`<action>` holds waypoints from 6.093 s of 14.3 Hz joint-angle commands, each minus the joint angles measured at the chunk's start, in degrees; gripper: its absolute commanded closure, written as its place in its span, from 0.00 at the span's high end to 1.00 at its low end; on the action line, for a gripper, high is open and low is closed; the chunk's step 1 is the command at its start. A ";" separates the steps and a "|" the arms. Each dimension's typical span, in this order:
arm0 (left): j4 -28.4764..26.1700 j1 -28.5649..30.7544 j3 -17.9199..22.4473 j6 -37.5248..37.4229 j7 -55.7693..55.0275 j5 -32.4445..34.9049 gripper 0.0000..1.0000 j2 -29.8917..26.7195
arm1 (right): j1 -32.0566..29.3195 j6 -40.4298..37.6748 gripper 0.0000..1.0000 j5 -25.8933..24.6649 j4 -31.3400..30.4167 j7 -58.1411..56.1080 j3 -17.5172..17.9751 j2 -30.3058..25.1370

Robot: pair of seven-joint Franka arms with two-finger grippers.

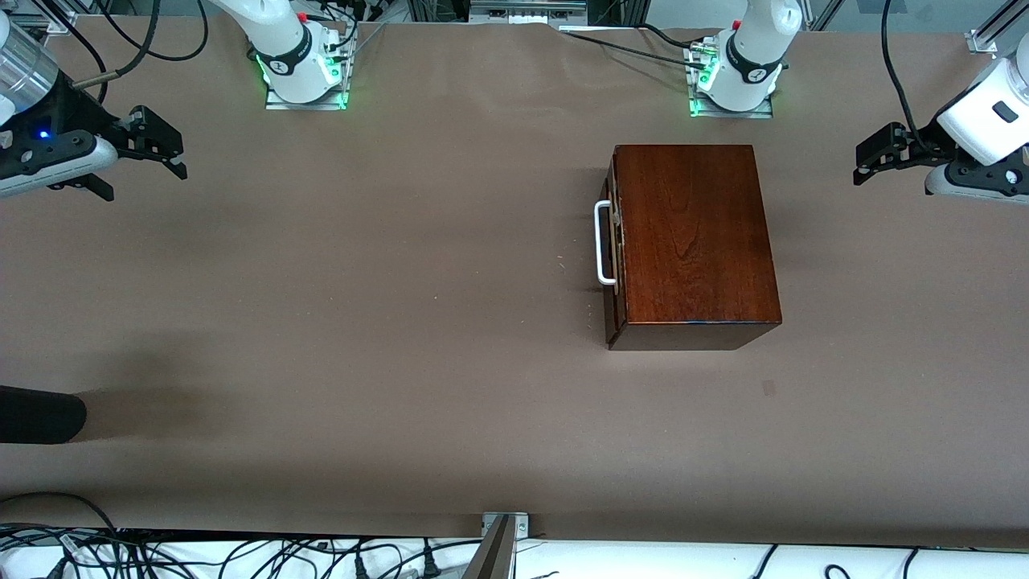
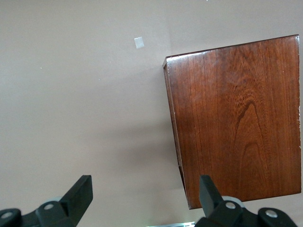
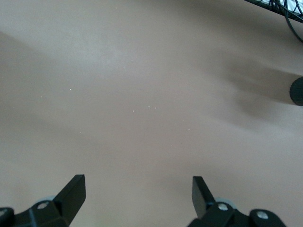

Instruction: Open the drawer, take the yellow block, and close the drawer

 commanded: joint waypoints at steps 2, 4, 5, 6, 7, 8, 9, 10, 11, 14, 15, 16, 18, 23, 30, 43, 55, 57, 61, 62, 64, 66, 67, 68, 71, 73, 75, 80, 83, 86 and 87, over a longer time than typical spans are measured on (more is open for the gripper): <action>0.87 -0.10 -0.12 -0.97 -0.37 -0.31 1.00 -0.32 | -0.65 -1.82 1.00 -0.76 1.24 0.33 0.43 0.33; 1.40 -0.10 -0.12 -1.05 -0.46 -0.31 1.00 -0.15 | -0.65 -2.00 1.00 -0.76 1.24 0.33 0.34 0.33; 1.41 -0.10 -0.12 -1.05 -0.46 -0.31 1.00 -0.06 | -0.56 -2.27 1.00 -0.76 1.24 0.33 0.34 0.33; 1.49 -0.10 -0.21 -1.05 -0.46 -0.31 1.00 0.11 | -0.65 -2.27 1.00 -0.76 1.24 0.33 0.34 0.33; 1.49 -0.10 -0.21 -1.14 -0.55 -0.31 1.00 0.20 | -0.65 -2.27 1.00 -0.76 1.24 0.33 0.34 0.33; 1.41 -0.10 -0.21 -1.49 -0.46 -0.31 1.00 0.29 | -0.65 -2.27 1.00 -0.76 1.24 0.33 0.34 0.33; 1.58 -0.10 -0.12 -3.50 -0.37 -0.31 1.00 1.08 | -0.56 -2.27 1.00 -0.76 1.24 0.42 0.34 0.33; 1.67 -0.10 -0.21 -5.95 -0.29 -0.40 1.00 1.17 | -0.65 -2.27 1.00 -0.76 1.24 0.33 0.34 0.33; 1.67 -0.19 -0.38 -8.15 -0.29 -0.48 1.00 1.17 | -0.65 -2.35 1.00 -0.76 1.24 0.33 0.34 0.33; 0.97 -0.19 -3.54 -17.12 0.24 -1.97 1.00 1.61 | -0.56 -2.36 1.00 -0.76 1.24 0.33 0.34 0.24; 1.23 -0.27 -5.46 -17.23 -0.37 -3.37 1.00 2.48 | -0.56 -2.36 1.00 -0.76 1.24 0.25 0.34 0.24; 1.75 -0.19 -7.14 -16.70 -0.55 -4.69 1.00 3.62 | -0.56 -2.36 1.00 -0.76 1.24 0.25 0.34 0.24; 2.72 -0.36 -10.56 -12.07 -1.16 -6.98 1.00 6.34 | -0.56 -2.27 1.00 -0.85 1.24 0.25 0.43 0.24; 8.07 -2.64 -22.26 0.08 -19.59 -6.29 1.00 18.55 | -0.56 -2.27 1.00 -0.85 1.24 0.25 0.43 0.24; 7.73 -15.02 -22.18 12.03 -36.56 0.55 1.00 28.58 | -0.56 -2.18 1.00 -0.94 1.33 0.33 0.51 0.24; -2.46 -19.26 -22.18 20.82 -48.08 13.05 1.00 31.05 | -0.65 -1.92 1.00 -1.55 1.33 0.33 0.34 0.68; -1.67 -20.75 -22.18 23.03 -51.88 14.37 1.00 32.72 | -0.56 -1.65 1.00 -3.22 1.51 0.33 0.51 0.68; -1.76 -20.84 -22.18 23.03 -51.88 14.37 1.00 32.90 | -0.47 -1.65 1.00 -3.22 1.51 0.33 0.60 0.68; -1.85 -21.02 -22.18 23.03 -51.97 15.24 1.00 32.99 | -0.47 -1.83 1.00 -3.57 1.51 0.33 0.60 0.68; -1.85 -21.45 -22.18 23.03 -52.05 15.51 1.00 33.16 | -0.47 -1.83 1.00 -3.57 1.51 0.33 0.60 0.68; -1.58 -23.03 -22.18 23.20 -53.80 15.60 1.00 33.95 | -0.47 -2.09 1.00 -3.57 1.51 0.33 0.60 0.68; -1.15 -23.91 -22.18 23.81 -55.74 17.08 1.00 34.57 | -0.56 -2.09 1.00 -3.57 1.51 0.33 0.51 0.77; -1.06 -24.26 -22.27 24.34 -56.70 17.27 1.00 34.66 | -0.56 -2.18 1.00 -3.57 1.42 0.33 0.43 0.77; -0.71 -24.27 -22.27 24.52 -57.06 17.27 1.00 34.92 | -0.56 -2.18 1.00 -3.57 1.42 0.33 0.43 0.77; 1.22 -24.44 -22.27 24.96 -57.15 17.01 1.00 36.24 | -0.65 -2.18 1.00 -3.57 1.42 0.68 0.34 1.12; 3.59 -25.40 -22.27 25.57 -57.33 17.00 1.00 37.73 | -0.74 -2.18 1.00 -3.57 1.42 0.77 0.16 1.29; 5.27 -26.37 -22.18 27.59 -57.50 16.57 1.00 39.05 | -0.74 -2.00 1.00 -3.49 1.42 0.95 -0.36 1.47; 7.82 -27.25 -22.27 27.77 -57.68 16.04 1.00 39.49 | -0.65 -1.83 1.00 -3.49 1.51 0.95 -0.36 1.56; 8.61 -28.31 -22.27 29.00 -58.99 15.16 1.00 39.93 | -0.74 -1.74 1.00 -3.57 1.51 0.95 -0.45 1.91; 8.79 -28.75 -22.27 29.35 -59.26 15.25 1.00 39.84 | -0.91 -1.04 1.00 -3.57 1.51 1.04 -0.45 2.00; 8.79 -28.75 -22.27 29.36 -59.26 15.25 1.00 39.93 | -1.26 -0.95 1.00 -3.49 1.51 0.95 -0.45 2.00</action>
